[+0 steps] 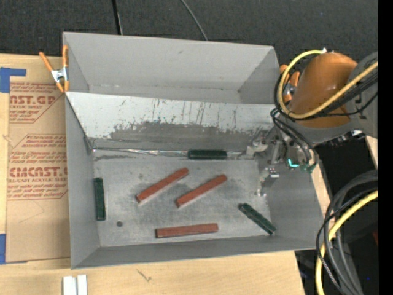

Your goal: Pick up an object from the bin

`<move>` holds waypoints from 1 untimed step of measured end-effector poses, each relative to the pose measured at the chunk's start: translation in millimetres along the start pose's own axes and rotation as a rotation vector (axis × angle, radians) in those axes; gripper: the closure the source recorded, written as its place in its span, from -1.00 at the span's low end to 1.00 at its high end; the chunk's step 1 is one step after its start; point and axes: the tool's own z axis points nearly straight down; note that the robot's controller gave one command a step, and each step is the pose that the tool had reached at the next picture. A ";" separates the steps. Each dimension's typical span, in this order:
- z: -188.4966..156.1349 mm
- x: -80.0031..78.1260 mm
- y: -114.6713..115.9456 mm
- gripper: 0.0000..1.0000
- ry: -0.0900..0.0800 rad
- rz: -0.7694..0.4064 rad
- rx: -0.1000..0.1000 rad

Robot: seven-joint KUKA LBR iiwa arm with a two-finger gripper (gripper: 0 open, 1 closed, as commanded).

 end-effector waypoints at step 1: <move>-4.6 -1.8 0.4 -1.00 -0.007 -0.001 0.001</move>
Offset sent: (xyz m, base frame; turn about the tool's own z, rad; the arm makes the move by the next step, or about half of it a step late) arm -0.0110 0.0380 -0.0918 -0.1115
